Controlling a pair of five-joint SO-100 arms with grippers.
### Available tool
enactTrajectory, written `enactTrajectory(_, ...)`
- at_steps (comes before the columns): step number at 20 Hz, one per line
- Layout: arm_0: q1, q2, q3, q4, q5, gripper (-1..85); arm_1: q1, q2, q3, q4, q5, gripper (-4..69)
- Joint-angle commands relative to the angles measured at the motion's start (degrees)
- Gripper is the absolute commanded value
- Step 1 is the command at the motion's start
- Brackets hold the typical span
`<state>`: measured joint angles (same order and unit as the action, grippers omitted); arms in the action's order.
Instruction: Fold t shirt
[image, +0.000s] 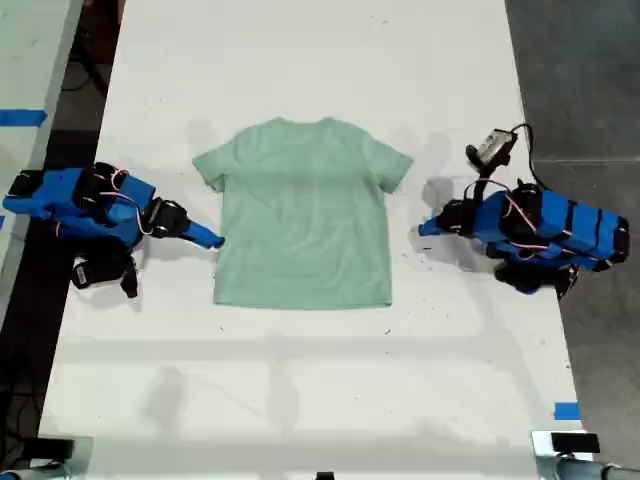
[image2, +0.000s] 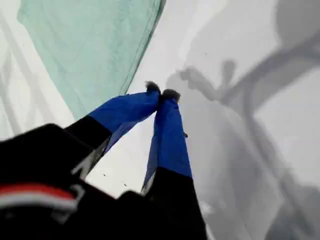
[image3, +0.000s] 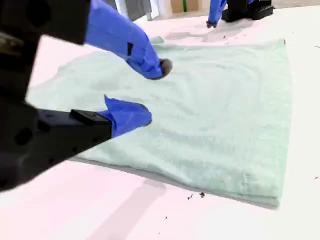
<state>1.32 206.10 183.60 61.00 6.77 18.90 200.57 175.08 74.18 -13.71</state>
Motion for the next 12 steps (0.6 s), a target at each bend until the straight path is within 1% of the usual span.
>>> enactTrajectory(1,0.70,0.44,0.35,-1.23,0.18,11.3,-0.79,0.53,3.25,-0.97,0.79,1.9)
enactTrajectory(2,0.70,0.44,0.35,-1.23,0.18,11.3,-1.14,0.53,3.16,-1.14,1.58,1.7)
enactTrajectory(3,0.70,0.44,0.35,-1.23,0.18,11.3,-0.79,0.53,1.67,-1.67,0.35,1.7)
enactTrajectory(5,0.70,0.44,0.35,-1.23,0.18,11.3,4.92,-5.27,-7.12,0.62,-1.14,1.7)
enactTrajectory(7,0.62,0.44,0.35,-1.23,0.18,11.3,13.18,-30.32,-26.46,1.05,-8.61,1.7)
enactTrajectory(8,0.62,0.44,0.35,-1.23,0.18,11.3,16.17,-43.86,-37.71,1.85,-13.54,9.3)
enactTrajectory(9,0.62,0.44,0.35,-1.23,0.18,11.3,18.63,-54.58,-47.72,2.46,-17.75,14.9)
enactTrajectory(10,0.62,0.44,0.35,-1.23,0.18,11.3,21.27,-63.81,-56.78,3.43,-21.09,16.6)
enactTrajectory(12,0.62,0.44,0.35,-1.23,0.18,11.3,26.98,-77.17,-69.61,3.96,-25.58,17.1)
